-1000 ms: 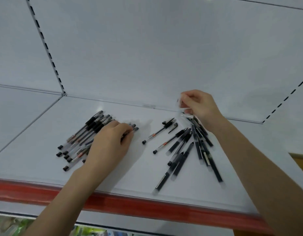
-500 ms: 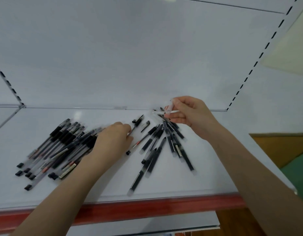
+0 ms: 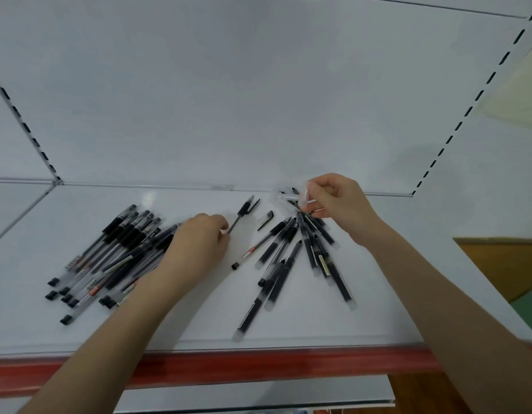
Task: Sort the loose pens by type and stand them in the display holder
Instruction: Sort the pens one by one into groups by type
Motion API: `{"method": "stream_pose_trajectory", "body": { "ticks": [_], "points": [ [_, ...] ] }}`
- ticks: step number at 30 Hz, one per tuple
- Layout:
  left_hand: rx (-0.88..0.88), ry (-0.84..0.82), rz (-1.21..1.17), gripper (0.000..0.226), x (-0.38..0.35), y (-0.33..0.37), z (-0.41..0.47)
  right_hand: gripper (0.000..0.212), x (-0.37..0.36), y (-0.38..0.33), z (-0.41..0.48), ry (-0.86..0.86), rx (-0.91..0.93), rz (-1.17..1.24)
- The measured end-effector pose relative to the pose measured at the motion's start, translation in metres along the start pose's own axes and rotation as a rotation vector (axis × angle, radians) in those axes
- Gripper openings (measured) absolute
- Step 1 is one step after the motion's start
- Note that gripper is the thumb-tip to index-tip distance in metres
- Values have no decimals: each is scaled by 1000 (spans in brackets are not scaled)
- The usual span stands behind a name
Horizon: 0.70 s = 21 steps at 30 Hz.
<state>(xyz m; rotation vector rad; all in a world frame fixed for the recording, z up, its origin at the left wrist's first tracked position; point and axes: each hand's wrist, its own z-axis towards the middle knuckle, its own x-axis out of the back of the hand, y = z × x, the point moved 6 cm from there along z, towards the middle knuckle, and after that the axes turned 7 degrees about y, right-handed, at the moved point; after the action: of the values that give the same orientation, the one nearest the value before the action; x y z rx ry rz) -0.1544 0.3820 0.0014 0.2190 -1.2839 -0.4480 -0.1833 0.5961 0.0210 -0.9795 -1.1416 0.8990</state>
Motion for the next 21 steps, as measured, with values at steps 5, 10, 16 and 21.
{"method": "stream_pose_trajectory", "body": {
  "ticks": [5, 10, 16, 21],
  "points": [
    [96, 105, -195, 23, 20, -17, -10, 13, -25, -11, 7, -65, 312, -429],
    [176, 132, -380, 20, 34, -28, -23, 21, -59, -11, 11, -286, 451, -857],
    [231, 111, -513, 14, 35, -37, -32, 25, -78, -8, 12, -442, 495, -918],
    [241, 101, -583, 23, 34, -35, -34, 21, -79, -8, 12, -462, 444, -1005]
  ]
}}
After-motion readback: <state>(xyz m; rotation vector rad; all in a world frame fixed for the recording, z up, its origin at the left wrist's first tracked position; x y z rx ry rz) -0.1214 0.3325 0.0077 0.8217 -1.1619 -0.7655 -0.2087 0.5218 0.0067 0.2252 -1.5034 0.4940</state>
